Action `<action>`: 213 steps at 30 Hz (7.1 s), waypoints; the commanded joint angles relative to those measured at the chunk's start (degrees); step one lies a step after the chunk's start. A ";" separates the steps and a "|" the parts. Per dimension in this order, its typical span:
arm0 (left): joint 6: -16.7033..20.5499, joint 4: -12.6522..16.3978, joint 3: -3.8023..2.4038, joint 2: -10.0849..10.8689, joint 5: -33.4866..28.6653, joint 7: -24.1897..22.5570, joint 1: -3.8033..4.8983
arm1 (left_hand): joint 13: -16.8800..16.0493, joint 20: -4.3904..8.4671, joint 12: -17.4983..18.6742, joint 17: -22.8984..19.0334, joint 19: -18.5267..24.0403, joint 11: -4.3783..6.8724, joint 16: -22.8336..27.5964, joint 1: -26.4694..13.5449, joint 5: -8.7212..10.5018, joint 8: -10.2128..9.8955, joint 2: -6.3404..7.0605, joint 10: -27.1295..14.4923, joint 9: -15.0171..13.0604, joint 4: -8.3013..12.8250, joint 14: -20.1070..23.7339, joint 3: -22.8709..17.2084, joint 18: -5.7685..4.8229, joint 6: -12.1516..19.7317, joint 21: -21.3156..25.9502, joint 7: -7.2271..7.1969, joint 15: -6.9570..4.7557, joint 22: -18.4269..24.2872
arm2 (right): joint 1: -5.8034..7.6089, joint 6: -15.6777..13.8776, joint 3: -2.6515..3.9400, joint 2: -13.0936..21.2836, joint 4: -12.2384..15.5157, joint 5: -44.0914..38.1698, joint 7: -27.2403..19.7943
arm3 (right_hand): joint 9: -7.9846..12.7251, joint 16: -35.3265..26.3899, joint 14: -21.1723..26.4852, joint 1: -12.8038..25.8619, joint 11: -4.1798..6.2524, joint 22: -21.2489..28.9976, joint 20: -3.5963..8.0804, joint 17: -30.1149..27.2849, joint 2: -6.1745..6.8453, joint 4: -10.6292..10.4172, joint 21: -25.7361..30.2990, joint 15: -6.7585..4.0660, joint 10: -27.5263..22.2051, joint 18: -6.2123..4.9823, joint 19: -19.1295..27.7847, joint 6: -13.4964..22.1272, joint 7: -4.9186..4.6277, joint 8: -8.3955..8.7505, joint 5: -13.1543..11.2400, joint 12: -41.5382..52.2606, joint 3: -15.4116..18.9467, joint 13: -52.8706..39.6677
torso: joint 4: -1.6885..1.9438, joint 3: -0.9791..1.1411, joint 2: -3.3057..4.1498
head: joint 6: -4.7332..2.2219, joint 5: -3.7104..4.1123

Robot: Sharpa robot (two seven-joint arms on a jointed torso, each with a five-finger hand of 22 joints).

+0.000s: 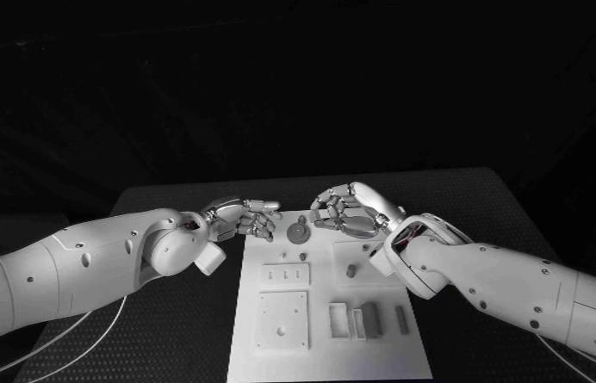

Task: Assemble the parts on the task board

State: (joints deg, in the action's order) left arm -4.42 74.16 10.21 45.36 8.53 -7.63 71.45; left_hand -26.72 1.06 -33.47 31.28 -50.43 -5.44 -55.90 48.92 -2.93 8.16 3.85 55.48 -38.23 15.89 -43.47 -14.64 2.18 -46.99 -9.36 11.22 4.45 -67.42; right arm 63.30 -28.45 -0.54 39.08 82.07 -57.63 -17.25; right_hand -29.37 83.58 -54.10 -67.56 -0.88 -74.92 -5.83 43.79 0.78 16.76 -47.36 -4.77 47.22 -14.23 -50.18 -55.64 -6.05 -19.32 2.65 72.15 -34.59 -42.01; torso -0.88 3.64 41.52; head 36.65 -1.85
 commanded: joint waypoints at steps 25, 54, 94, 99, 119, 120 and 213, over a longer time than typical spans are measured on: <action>20.13 11.44 -0.07 -2.39 10.37 8.71 0.34 | 2.56 1.91 2.95 -0.36 -4.00 2.76 -0.76 -0.17 0.12 3.31 -1.69 7.60 1.96 -2.29 -4.74 -8.52 -0.49 -9.13 -0.24 -3.20 -1.88 -0.86 | 3.98 6.91 -0.45 -4.46 -1.50 -29.52 24.44 | -3.82 2.60 -2.17 0.88 0.81 -1.22 1.38 0.74 1.82 -0.05 -2.42 -0.91 2.11 -0.77 -2.50 -1.94 0.07 -3.99 0.22 2.46 -0.52 -1.04 | -0.15 -0.01 -0.16 | -0.53 1.30; 17.66 10.82 -0.09 -2.54 9.46 9.84 0.37 | 3.14 1.89 4.81 -0.58 -3.75 2.10 -0.33 -1.67 0.12 1.77 -1.51 7.34 3.44 -2.62 -4.42 -8.45 -0.62 -6.63 0.36 -2.11 -1.74 -1.04 | 3.97 6.72 -1.15 -4.38 1.33 -28.81 22.70 | -3.85 2.87 -2.31 0.95 0.95 -1.18 1.60 0.77 2.20 -0.03 -2.77 -1.04 2.19 -0.77 -2.63 -2.23 0.20 -4.01 0.22 2.78 -0.67 -1.27 | -0.11 -0.03 -0.11 | 0.03 1.01; 18.65 11.35 -0.10 -2.90 8.14 8.50 0.38 | 3.47 2.16 6.98 -0.54 -4.05 2.27 -0.49 -1.91 0.11 2.40 -5.08 8.89 4.26 -2.12 -5.18 -8.90 -0.89 -7.36 0.90 -2.36 -2.06 -1.50 | 3.95 8.13 -2.16 -5.29 1.77 -27.78 21.59 | -3.84 2.88 -2.32 1.08 0.97 -1.14 1.65 0.73 2.15 -0.04 -2.86 -1.08 2.18 -0.77 -2.61 -2.24 0.20 -3.94 0.22 2.80 -0.78 -1.31 | -0.08 -0.03 -0.13 | 0.41 0.79; 18.93 11.25 -0.10 -2.98 8.20 8.69 0.38 | 3.42 2.19 7.07 -0.52 -4.06 2.31 -0.50 -1.68 0.10 2.53 -5.45 8.97 4.28 -1.92 -5.20 -9.03 -0.89 -7.53 0.95 -2.43 -2.09 -1.54 | 3.95 8.21 -2.17 -5.35 1.84 -27.57 21.39 | -3.84 2.89 -2.32 1.10 0.97 -1.14 1.66 0.72 2.15 -0.04 -2.88 -1.08 2.18 -0.77 -2.61 -2.24 0.20 -3.93 0.22 2.81 -0.79 -1.31 | -0.09 -0.03 -0.10 | 0.50 0.77; 18.81 11.49 -0.09 -2.79 9.43 8.95 0.38 | 2.74 2.29 7.48 -0.32 -4.31 2.95 -0.73 2.04 0.12 4.38 -9.00 10.71 4.11 0.36 -5.41 -11.40 -1.19 -10.09 1.26 -3.50 -2.19 -2.06 | 3.94 8.84 -2.23 -5.55 1.50 -27.45 21.67 | -3.83 2.90 -2.33 1.13 0.98 -1.13 1.67 0.71 2.16 -0.03 -2.91 -1.09 2.18 -0.77 -2.60 -2.23 0.20 -3.91 0.22 2.81 -0.81 -1.32 | -0.12 -0.04 -0.11 | 0.81 0.78; 18.82 11.51 -0.09 -2.76 9.53 9.04 0.38 | 2.67 2.29 7.44 -0.30 -4.36 3.03 -0.75 2.14 0.13 4.55 -8.98 10.92 4.05 0.36 -5.45 -11.59 -1.21 -10.34 1.26 -3.60 -2.19 -2.11 | 3.94 8.85 -2.23 -5.55 1.46 -27.45 21.73 | -3.83 2.90 -2.33 1.13 0.98 -1.13 1.67 0.71 2.16 -0.03 -2.91 -1.09 2.18 -0.77 -2.60 -2.23 0.20 -3.91 0.22 2.81 -0.81 -1.32 | -0.12 -0.04 -0.10 | 0.82 0.79; 8.34 4.53 1.67 -4.91 35.03 31.49 1.18 | -11.15 5.34 -11.39 2.67 -6.24 8.58 -10.75 1.94 0.16 12.16 -9.93 12.95 -21.18 -0.39 -6.99 -15.88 -2.18 -16.45 -2.99 -8.92 -5.36 -8.89 | 11.01 1.61 1.41 1.94 -10.64 6.30 4.14 | 0.57 1.65 3.36 6.19 -4.67 -0.79 -0.95 -0.70 7.99 -0.62 -0.60 4.31 -4.92 -0.68 2.65 12.72 -5.72 3.93 0.20 2.16 4.73 -1.27 | -0.08 0.08 -0.14 | 3.82 -0.34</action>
State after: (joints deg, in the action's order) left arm 6.38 78.18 11.93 40.79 39.47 18.50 72.52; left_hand -37.93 6.47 -44.55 33.99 -56.79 0.94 -66.51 50.86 -2.81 20.39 -6.46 69.40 -45.34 15.52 -50.64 -30.28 0.85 -60.69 -12.02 4.87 -0.90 -74.92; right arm 73.92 -27.85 0.86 41.38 72.48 -54.11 -11.34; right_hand -28.87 84.91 -50.88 -61.54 -5.83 -74.93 -6.46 43.17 9.33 16.20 -48.03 -0.34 42.08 -14.23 -47.68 -42.64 -11.06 -15.18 2.88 74.11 -30.20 -43.34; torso -1.01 3.72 41.33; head 39.93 -2.33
